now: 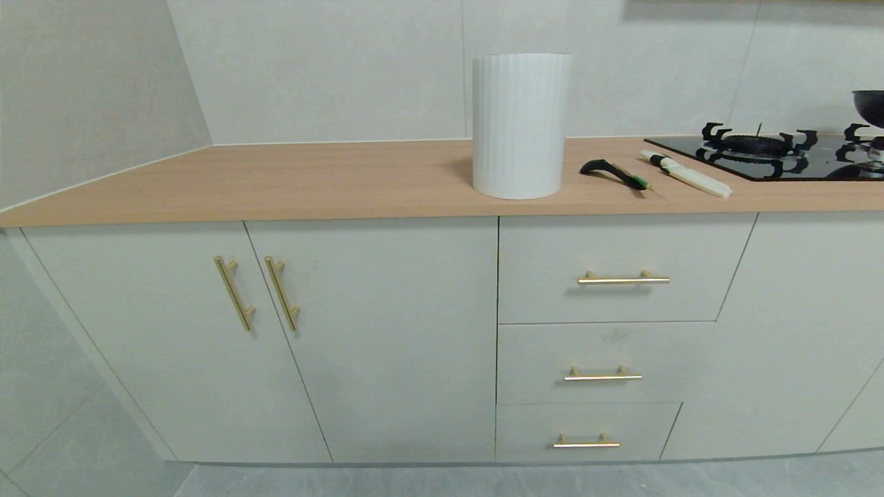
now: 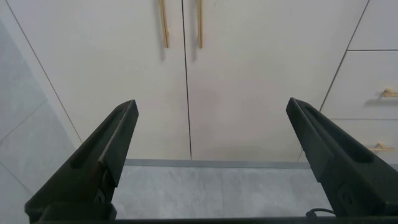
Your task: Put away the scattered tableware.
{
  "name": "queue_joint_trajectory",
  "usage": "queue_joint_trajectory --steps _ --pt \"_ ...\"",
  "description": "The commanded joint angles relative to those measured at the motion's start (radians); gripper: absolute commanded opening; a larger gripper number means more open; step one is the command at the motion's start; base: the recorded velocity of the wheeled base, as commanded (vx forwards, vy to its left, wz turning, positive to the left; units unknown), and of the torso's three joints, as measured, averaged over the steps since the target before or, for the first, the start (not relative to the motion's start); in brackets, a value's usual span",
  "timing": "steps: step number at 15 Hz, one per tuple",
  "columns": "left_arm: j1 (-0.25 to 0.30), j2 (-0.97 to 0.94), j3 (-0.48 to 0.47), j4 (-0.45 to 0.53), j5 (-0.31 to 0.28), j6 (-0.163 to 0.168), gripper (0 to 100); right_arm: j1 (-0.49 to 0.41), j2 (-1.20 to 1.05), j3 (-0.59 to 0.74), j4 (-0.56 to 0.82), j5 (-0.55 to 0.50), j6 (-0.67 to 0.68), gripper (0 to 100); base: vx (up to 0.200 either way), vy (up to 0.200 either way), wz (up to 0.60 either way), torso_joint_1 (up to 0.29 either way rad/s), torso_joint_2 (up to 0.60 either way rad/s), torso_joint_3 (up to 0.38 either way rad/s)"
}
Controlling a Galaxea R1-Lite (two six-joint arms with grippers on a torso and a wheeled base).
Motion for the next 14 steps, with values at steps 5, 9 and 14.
queue_joint_trajectory --steps 5,9,14 --pt "0.001 0.0 0.0 0.0 0.0 -0.001 100 0.057 0.308 -0.196 0.091 0.118 0.035 100 0.0 0.0 0.0 0.0 0.0 0.0" --pt "0.001 0.0 0.0 0.0 0.0 -0.001 100 0.118 0.785 -0.349 0.085 0.167 0.035 100 0.0 0.0 0.0 0.0 0.0 0.0" --pt "0.001 0.0 0.0 0.0 0.0 -0.001 100 0.21 1.255 -0.51 -0.067 0.16 0.056 100 0.0 0.0 0.0 0.0 0.0 0.0"
